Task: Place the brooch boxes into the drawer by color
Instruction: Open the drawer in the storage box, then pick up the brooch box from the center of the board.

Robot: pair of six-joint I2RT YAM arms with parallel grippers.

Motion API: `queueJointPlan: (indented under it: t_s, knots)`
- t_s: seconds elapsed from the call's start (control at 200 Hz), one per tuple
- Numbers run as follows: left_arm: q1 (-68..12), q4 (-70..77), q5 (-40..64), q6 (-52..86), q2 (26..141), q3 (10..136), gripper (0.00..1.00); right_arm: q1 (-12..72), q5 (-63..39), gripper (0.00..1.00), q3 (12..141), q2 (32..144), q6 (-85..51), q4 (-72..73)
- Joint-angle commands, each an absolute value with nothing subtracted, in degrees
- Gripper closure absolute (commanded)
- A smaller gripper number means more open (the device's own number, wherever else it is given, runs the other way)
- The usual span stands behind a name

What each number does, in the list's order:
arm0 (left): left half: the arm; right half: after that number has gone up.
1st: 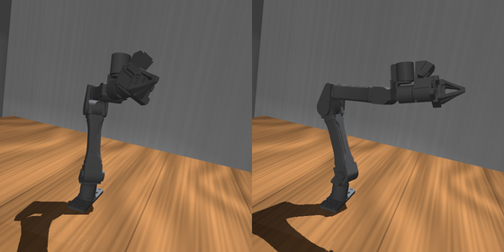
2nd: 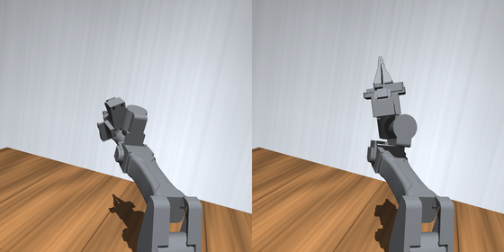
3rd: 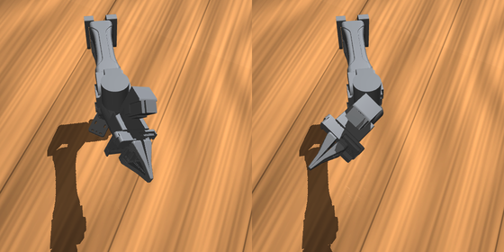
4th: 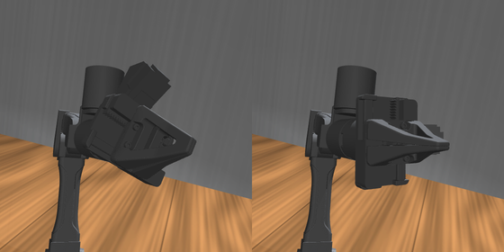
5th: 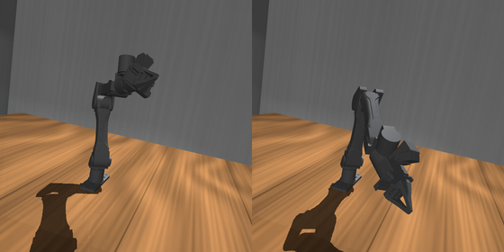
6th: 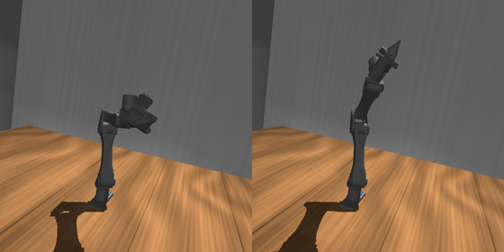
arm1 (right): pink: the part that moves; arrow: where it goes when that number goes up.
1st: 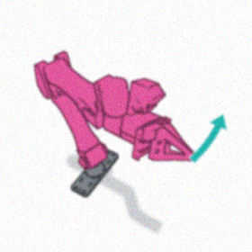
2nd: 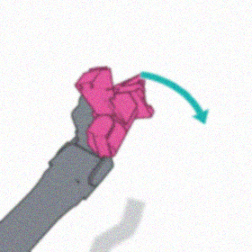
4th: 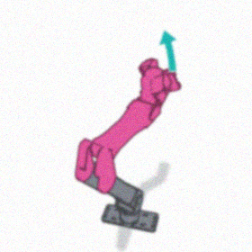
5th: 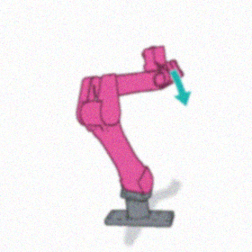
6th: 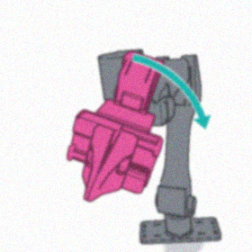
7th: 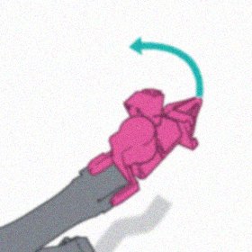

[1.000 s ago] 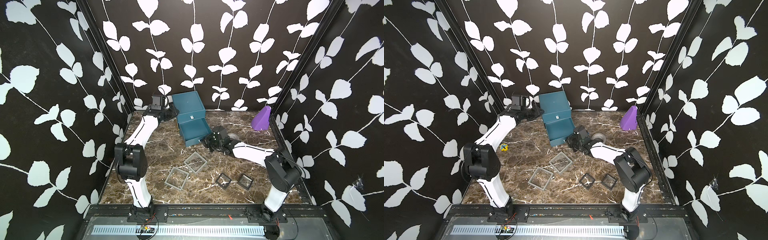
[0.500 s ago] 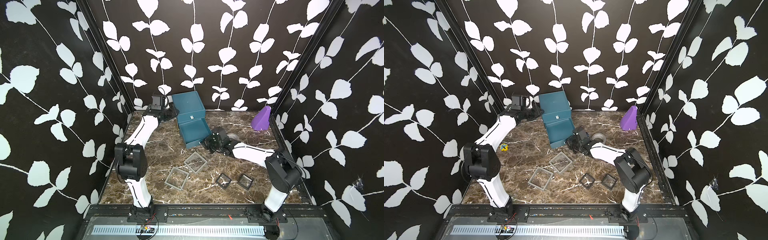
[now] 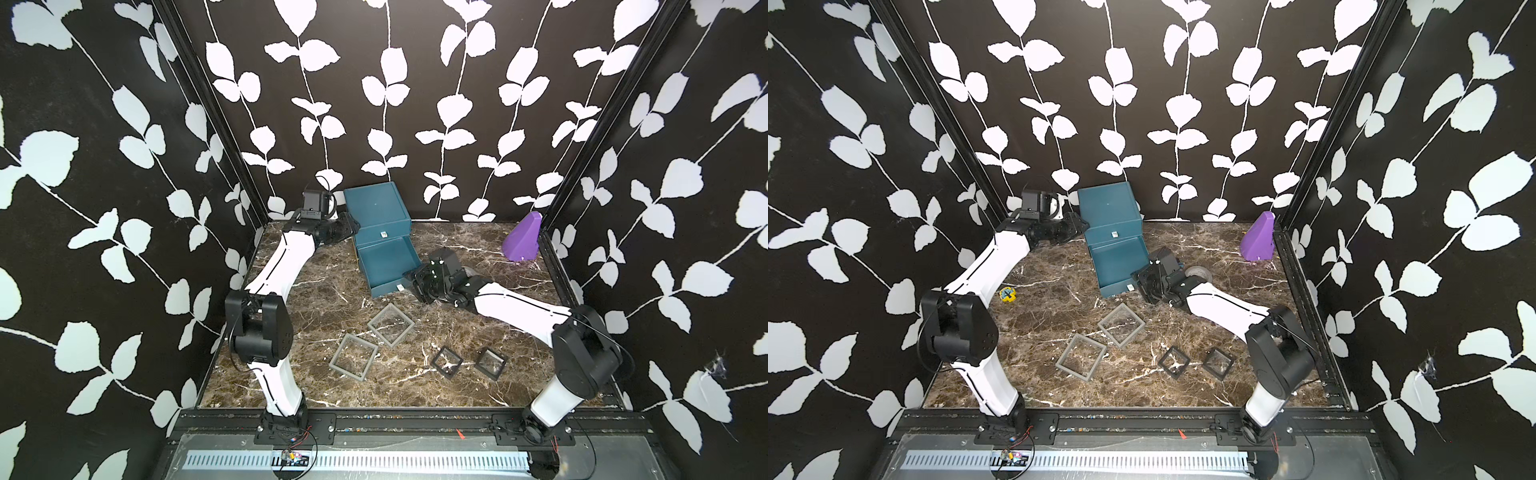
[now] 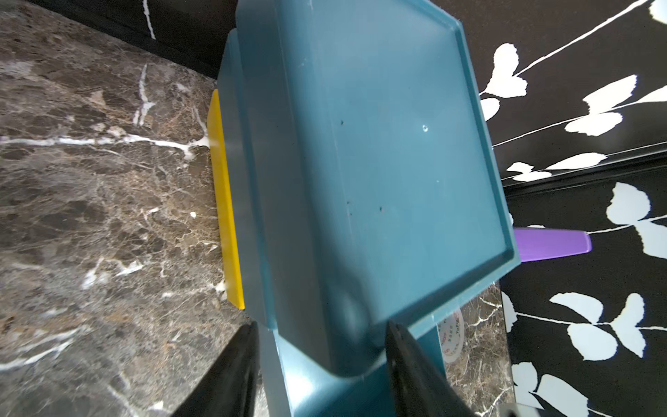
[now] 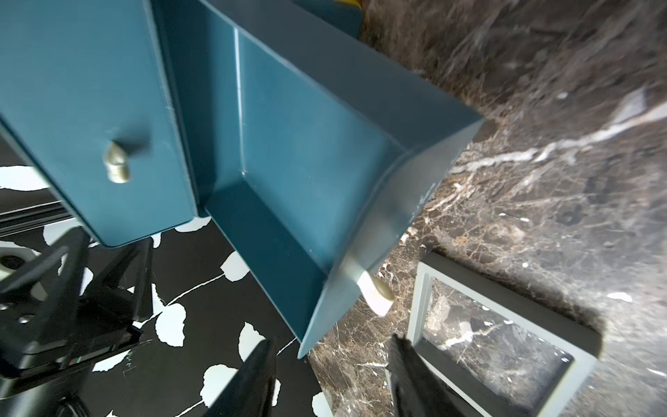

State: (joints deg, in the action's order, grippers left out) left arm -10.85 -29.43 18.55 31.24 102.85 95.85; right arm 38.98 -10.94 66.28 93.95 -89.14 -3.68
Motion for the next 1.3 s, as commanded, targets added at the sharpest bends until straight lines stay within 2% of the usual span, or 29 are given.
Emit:
queueJointPlan:
  t_s: [0.0, 0.135, 0.22, 0.34, 0.56, 0.805, 1.05, 1.135, 1.295]
  knots:
    - [-11.38, -33.44, 17.1, 28.55, 96.82, 95.51, 0.45, 38.46, -8.92, 0.47, 69.17, 89.23, -82.57, -8.97]
    - [-11.42, -35.91, 16.92, 25.83, 92.52, 92.2, 0.49, 37.21, -8.57, 0.49, 71.06, 85.48, -72.27, -14.24]
    - [-11.68, -37.23, 17.25, 23.85, 89.05, 88.42, 0.53, 36.83, -8.63, 0.55, 72.45, 83.08, -64.0, -17.87]
    - [-14.11, -39.33, 16.49, 20.08, 83.44, 82.35, 0.56, 36.82, -10.41, 0.55, 73.43, 79.42, -53.51, -21.91]
    - [-23.1, -40.23, 13.28, 17.47, 74.2, 70.37, 0.61, 36.65, -16.63, 0.57, 70.51, 71.15, -39.68, -24.99]
    - [-36.55, -35.55, 5.73, 22.49, 67.5, 58.38, 0.65, 35.26, -19.2, 0.6, 65.27, 62.92, -38.09, -28.68]
    - [-54.4, -33.53, -5.41, 24.52, 71.6, 54.73, 0.7, 33.17, -21.32, 0.61, 61.41, 56.02, -37.89, -32.4]
    - [-57.35, -34.5, -7.59, 25.45, 75.45, 55.77, 0.75, 32.04, -21.38, 0.61, 60.59, 52.95, -37.19, -35.27]
    - [-60.31, -34.76, -9.45, 25.39, 81.77, 57.42, 0.74, 30.35, -22.66, 0.62, 60.17, 48.37, -36.22, -39.89]
